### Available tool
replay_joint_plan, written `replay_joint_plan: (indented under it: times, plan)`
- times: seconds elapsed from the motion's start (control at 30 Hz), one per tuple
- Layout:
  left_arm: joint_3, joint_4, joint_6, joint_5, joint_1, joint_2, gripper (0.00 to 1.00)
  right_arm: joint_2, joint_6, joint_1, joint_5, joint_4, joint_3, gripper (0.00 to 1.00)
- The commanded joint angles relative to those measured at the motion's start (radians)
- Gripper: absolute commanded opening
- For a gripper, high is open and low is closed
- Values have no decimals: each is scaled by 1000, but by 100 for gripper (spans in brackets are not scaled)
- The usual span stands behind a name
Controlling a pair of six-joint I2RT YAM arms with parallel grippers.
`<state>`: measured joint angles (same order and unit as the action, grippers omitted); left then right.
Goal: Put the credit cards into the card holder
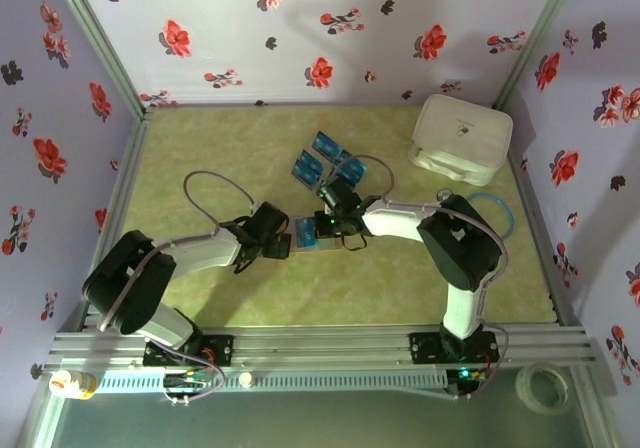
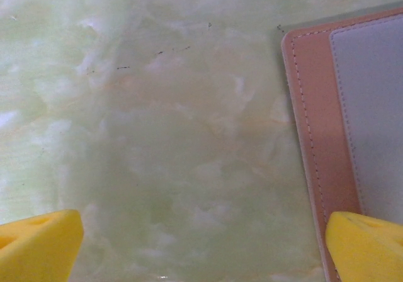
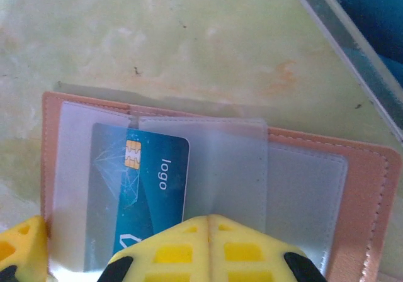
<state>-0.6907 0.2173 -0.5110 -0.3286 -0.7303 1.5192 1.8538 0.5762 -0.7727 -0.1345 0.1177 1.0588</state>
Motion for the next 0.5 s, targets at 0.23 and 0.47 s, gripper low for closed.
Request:
replay_joint_plan:
  times: [0.23, 0.47]
  plan:
    - [26, 19, -4, -3, -6, 24, 100, 26, 13, -36, -11, 6, 55, 4]
    - [24, 20, -4, -3, -6, 19, 100, 37, 14, -47, -15, 8, 68, 4]
